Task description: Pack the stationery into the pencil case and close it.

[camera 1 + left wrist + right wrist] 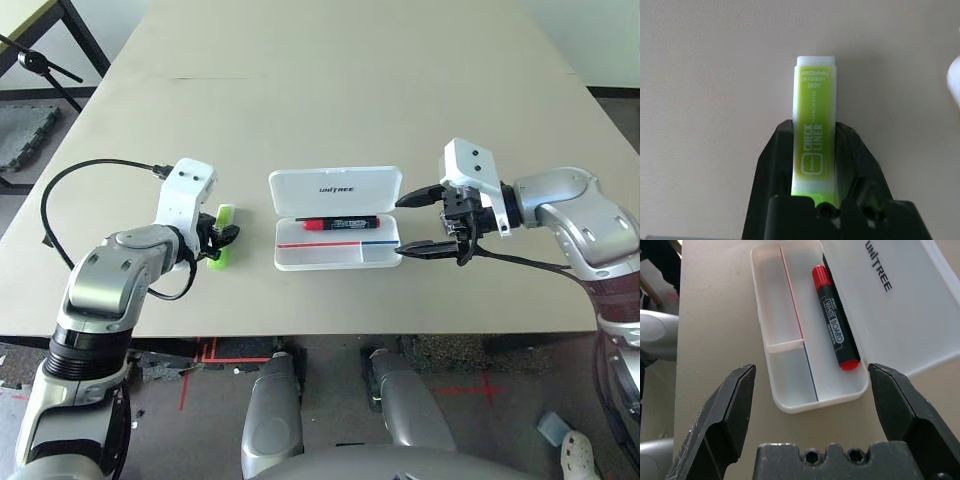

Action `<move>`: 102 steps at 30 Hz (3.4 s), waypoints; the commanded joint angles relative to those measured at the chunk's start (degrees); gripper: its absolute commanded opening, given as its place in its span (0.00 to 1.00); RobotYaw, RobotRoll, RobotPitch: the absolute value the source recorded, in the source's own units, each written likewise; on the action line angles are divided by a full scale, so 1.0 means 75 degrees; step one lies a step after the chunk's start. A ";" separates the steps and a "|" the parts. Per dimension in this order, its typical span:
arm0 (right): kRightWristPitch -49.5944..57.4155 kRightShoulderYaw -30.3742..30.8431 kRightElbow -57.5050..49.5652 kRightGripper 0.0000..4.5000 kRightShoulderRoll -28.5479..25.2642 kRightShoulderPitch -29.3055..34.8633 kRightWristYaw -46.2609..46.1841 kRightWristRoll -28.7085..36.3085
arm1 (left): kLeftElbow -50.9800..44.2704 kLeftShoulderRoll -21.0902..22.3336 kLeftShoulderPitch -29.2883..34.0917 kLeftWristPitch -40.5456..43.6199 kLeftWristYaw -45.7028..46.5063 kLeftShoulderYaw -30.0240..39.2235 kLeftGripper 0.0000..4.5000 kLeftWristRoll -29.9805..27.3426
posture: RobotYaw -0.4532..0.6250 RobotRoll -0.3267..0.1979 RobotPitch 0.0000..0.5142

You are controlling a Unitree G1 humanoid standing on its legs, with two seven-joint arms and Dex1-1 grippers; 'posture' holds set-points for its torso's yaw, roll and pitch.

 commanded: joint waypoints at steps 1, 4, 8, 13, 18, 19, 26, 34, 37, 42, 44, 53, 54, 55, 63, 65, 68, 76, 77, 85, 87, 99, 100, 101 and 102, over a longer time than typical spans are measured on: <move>-0.0049 0.0120 0.0038 1.00 -0.0023 0.0017 -0.0021 -0.0108 | -0.0032 0.0441 0.0289 -0.0222 -0.0404 -0.0119 0.24 -0.0018 | 0.44 0.62 0.39; -0.0075 0.0120 0.0071 1.00 -0.0009 0.0012 -0.0038 -0.0147 | -0.0372 0.0969 0.0495 -0.0879 -0.1110 -0.0149 0.24 -0.0146 | 0.45 0.62 0.39; -0.0143 0.0126 0.0157 1.00 0.0013 -0.0016 -0.0038 -0.0211 | -0.0900 0.1449 0.0752 -0.1630 -0.2066 -0.0121 0.24 -0.0444 | 0.45 0.62 0.39; -0.0233 0.0122 0.0289 1.00 0.0030 -0.0050 -0.0016 -0.0277 | -0.1426 0.1686 0.0666 -0.1797 -0.2534 -0.0281 0.24 -0.0591 | 0.45 0.62 0.37; -0.0297 0.0054 0.0316 1.00 -0.0142 0.0080 0.0043 -0.0332 | -0.1977 0.1590 0.0444 -0.1686 -0.2640 -0.0684 0.24 -0.0668 | 0.44 0.62 0.36; -0.0298 0.0033 0.0299 1.00 -0.0193 0.0122 0.0055 -0.0328 | -0.2041 0.1563 0.0370 -0.1672 -0.2620 -0.0786 0.24 -0.0651 | 0.44 0.62 0.36; -0.0353 -0.0022 0.0264 1.00 -0.0486 0.0344 0.0076 -0.0355 | -0.2179 0.1339 -0.0401 -0.1856 -0.2728 -0.1794 0.24 -0.0446 | 0.43 0.62 0.36; -0.0246 -0.0075 0.0124 1.00 -0.0499 0.0484 -0.0045 -0.0291 | -0.2176 0.0966 -0.1382 -0.2721 -0.3048 -0.3525 0.24 0.0563 | 0.41 0.62 0.36; -0.0223 -0.0089 0.0075 1.00 -0.0516 0.0559 -0.0087 -0.0280 | -0.1959 0.0743 -0.1723 -0.2912 -0.3112 -0.3803 0.24 0.0846 | 0.41 0.62 0.37; -0.0232 -0.0092 0.0058 1.00 -0.0524 0.0657 -0.0144 -0.0303 | -0.1600 0.0418 -0.2211 -0.3080 -0.3300 -0.4143 0.24 0.1186 | 0.40 0.62 0.37; -0.0236 -0.0085 0.0048 1.00 -0.0516 0.0685 -0.0171 -0.0310 | -0.1476 0.0303 -0.2365 -0.3101 -0.3392 -0.4279 0.24 0.1315 | 0.40 0.62 0.38; -0.0242 -0.0094 0.0008 1.00 -0.0532 0.0774 -0.0274 -0.0313 | -0.1001 -0.0010 -0.2528 -0.3191 -0.3688 -0.4484 0.24 0.1603 | 0.38 0.62 0.38; -0.0241 -0.0100 -0.0002 1.00 -0.0537 0.0781 -0.0282 -0.0312 | -0.0971 -0.0033 -0.2507 -0.3191 -0.3726 -0.4500 0.24 0.1610 | 0.38 0.62 0.38; -0.0240 -0.0104 -0.0011 1.00 -0.0540 0.0789 -0.0290 -0.0312 | -0.0947 -0.0045 -0.2484 -0.3182 -0.3750 -0.4522 0.24 0.1641 | 0.38 0.62 0.38; -0.0237 -0.0097 -0.0076 1.00 -0.0563 0.0862 -0.0368 -0.0330 | -0.0734 -0.0166 -0.2389 -0.3343 -0.3906 -0.4632 0.24 0.1851 | 0.37 0.62 0.36; -0.0223 -0.0100 -0.0093 1.00 -0.0561 0.0866 -0.0386 -0.0327 | -0.0711 -0.0201 -0.2384 -0.3361 -0.3947 -0.4603 0.24 0.1852 | 0.37 0.62 0.36; -0.0205 -0.0107 -0.0133 1.00 -0.0551 0.0892 -0.0429 -0.0319 | -0.0698 -0.0229 -0.2376 -0.3375 -0.3988 -0.4555 0.24 0.1868 | 0.36 0.62 0.36; -0.0165 -0.0086 -0.0182 1.00 -0.0516 0.0910 -0.0510 -0.0292 | -0.0611 -0.0116 -0.2304 -0.3457 -0.4039 -0.4408 0.90 0.1898 | 0.37 0.62 0.36; -0.0163 -0.0082 -0.0180 1.00 -0.0511 0.0909 -0.0510 -0.0291 | -0.0634 -0.0089 -0.2272 -0.3449 -0.4048 -0.4335 0.99 0.1859 | 0.37 0.62 0.36; -0.0218 -0.0026 -0.0080 1.00 -0.0452 0.0860 -0.0502 -0.0329 | -0.0764 0.0071 -0.2031 -0.3569 -0.4128 -0.3900 0.99 0.1707 | 0.38 0.62 0.36; -0.0235 -0.0011 -0.0045 1.00 -0.0435 0.0824 -0.0492 -0.0340 | -0.0794 0.0035 -0.2007 -0.3570 -0.4131 -0.3874 0.99 0.1716 | 0.39 0.62 0.36; 0.0125 -0.0583 -0.0059 1.00 -0.0678 0.0628 -0.0461 0.0014 | -0.1104 0.0514 -0.1029 -0.4273 -0.4779 -0.1617 0.99 0.0125 | 0.37 0.62 0.34; 0.0199 -0.0629 -0.0091 1.00 -0.0691 0.0644 -0.0573 -0.0015 | -0.1074 0.0642 -0.0945 -0.4399 -0.4882 -0.1418 0.99 0.0018 | 0.36 0.62 0.35; 0.0326 -0.0684 -0.0128 1.00 -0.0690 0.0665 -0.0753 -0.0069 | -0.1052 0.0773 -0.0886 -0.4448 -0.4946 -0.1240 0.99 -0.0070 | 0.36 0.62 0.35; 0.0471 -0.0726 -0.0164 1.00 -0.0693 0.0682 -0.0923 -0.0130 | -0.1026 0.0877 -0.0842 -0.4494 -0.4989 -0.1104 0.99 -0.0139 | 0.35 0.62 0.35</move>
